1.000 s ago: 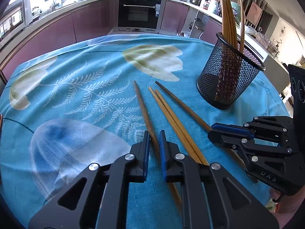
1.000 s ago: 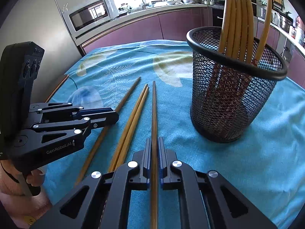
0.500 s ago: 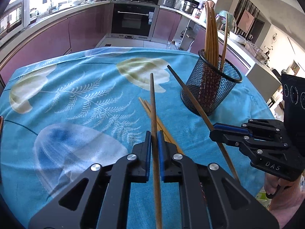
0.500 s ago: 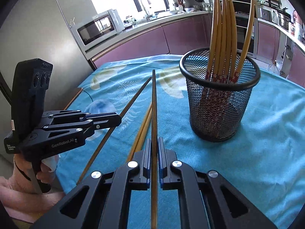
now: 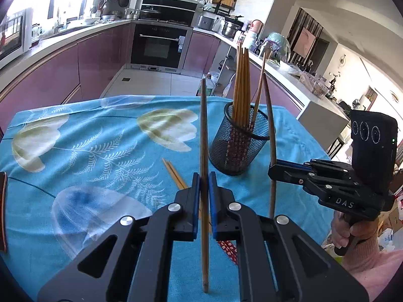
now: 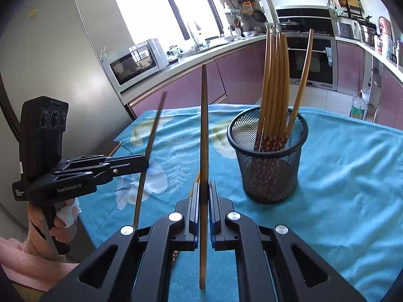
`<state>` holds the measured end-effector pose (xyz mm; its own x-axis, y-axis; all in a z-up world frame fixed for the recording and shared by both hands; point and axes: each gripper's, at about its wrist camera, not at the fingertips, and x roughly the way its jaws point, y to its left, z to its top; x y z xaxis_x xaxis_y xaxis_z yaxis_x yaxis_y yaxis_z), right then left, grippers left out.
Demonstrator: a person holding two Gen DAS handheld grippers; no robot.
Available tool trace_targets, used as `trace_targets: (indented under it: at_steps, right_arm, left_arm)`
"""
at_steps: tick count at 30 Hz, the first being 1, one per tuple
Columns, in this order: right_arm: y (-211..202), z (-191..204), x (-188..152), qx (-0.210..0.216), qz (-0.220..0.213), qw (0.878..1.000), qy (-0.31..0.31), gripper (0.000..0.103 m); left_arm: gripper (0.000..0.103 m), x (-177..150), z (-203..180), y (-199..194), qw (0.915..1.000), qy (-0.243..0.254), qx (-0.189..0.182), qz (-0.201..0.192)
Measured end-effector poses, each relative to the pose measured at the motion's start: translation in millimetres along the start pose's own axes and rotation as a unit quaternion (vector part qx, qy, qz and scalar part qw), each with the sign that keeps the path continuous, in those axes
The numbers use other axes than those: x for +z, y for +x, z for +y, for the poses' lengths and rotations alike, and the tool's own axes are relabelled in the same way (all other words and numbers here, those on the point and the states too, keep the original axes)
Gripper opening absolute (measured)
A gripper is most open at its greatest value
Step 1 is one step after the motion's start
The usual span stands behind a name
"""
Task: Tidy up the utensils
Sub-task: 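Raise the left tool's chopstick upright over the cup while the right tool carries its own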
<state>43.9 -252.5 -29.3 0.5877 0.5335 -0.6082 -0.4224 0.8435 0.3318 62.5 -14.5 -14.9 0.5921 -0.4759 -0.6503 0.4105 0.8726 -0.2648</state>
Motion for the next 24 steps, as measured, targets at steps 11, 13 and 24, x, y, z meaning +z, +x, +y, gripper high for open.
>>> trace_targets:
  at_steps: [11,13,24]
  right_arm:
    - [-23.0,-6.6,12.9,0.001,-0.039,0.999,0.000,0.006]
    - [-27.1,-7.8,15.4,-0.001,-0.045,0.999,-0.002,0.006]
    - [-48.0,-10.2,30.3,-0.016,-0.077,0.997,-0.012,0.006]
  left_arm:
    - [0.008,15.9,-12.2,-33.9,0.9990,0.006,-0.021,-0.040]
    - [0.008,18.9,-13.9,-37.7,0.9987,0.008,-0.022,-0.046]
    - [0.008,46.3,-25.6,-50.4,0.9958,0.016,-0.043,-0.079]
